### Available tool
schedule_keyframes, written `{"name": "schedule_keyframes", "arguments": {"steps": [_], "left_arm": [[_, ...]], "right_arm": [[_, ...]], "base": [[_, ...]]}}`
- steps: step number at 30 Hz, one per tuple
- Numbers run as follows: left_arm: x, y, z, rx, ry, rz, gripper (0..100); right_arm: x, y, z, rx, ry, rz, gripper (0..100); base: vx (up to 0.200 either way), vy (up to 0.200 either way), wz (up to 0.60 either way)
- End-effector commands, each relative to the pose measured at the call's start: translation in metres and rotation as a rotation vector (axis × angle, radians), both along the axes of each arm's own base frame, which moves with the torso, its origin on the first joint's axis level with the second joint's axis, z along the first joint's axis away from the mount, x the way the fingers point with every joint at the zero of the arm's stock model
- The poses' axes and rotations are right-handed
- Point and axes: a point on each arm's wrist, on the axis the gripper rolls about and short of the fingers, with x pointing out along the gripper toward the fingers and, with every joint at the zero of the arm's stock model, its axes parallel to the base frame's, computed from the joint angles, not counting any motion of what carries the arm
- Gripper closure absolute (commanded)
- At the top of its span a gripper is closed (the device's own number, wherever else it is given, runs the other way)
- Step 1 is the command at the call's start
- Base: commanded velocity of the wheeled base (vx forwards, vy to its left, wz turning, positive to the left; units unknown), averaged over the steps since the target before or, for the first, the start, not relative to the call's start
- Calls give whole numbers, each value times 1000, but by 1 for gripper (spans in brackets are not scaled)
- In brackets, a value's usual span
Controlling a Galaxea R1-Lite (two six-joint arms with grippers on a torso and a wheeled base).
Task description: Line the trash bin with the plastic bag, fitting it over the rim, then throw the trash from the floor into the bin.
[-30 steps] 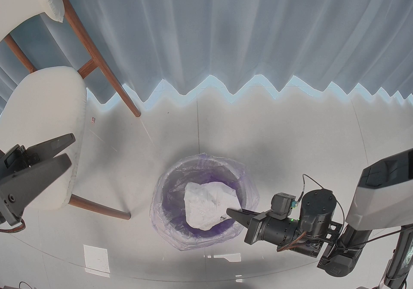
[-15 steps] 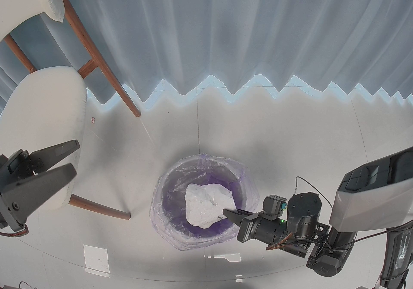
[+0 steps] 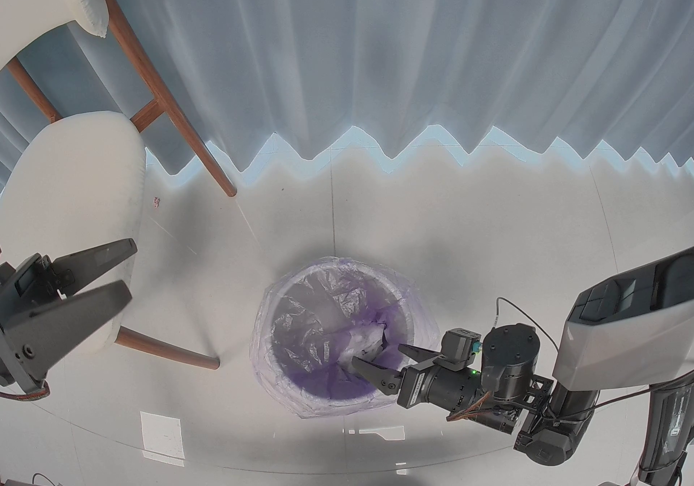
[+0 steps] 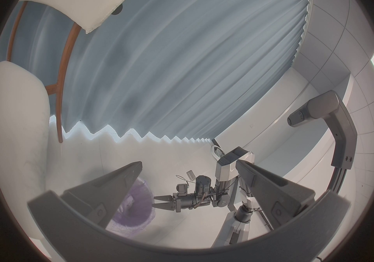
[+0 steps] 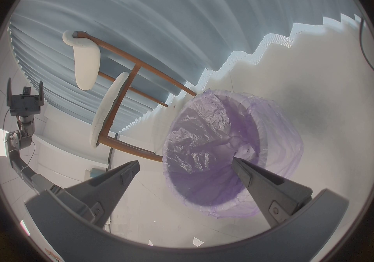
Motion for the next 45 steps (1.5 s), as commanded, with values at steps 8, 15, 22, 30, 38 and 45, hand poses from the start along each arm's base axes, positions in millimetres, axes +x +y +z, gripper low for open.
{"name": "schedule_keyframes", "arguments": {"steps": [8, 15, 22, 30, 38, 45], "left_arm": [[-3, 3, 10, 2, -72, 28, 0], [-36, 32, 38, -41, -288, 349, 0], [-106, 42, 17, -45, -344, 409, 0], [-140, 43, -66, 14, -200, 329, 0], [-134, 42, -99, 101, -321, 366, 0], [-122, 43, -124, 147, -375, 506, 0]], "right_arm": [[-6, -6, 84, 197, -215, -37, 0], [-62, -78, 197, 223, -492, -148, 0], [-164, -140, 221, 101, -519, -191, 0], [-225, -171, 169, -141, -432, -257, 0], [-251, -180, 142, -205, -514, -393, 0], [-275, -180, 117, -232, -615, -414, 0]], "base": [[0, 0, 0], [0, 0, 0], [0, 0, 0], [0, 0, 0], [0, 0, 0], [0, 0, 0]]}}
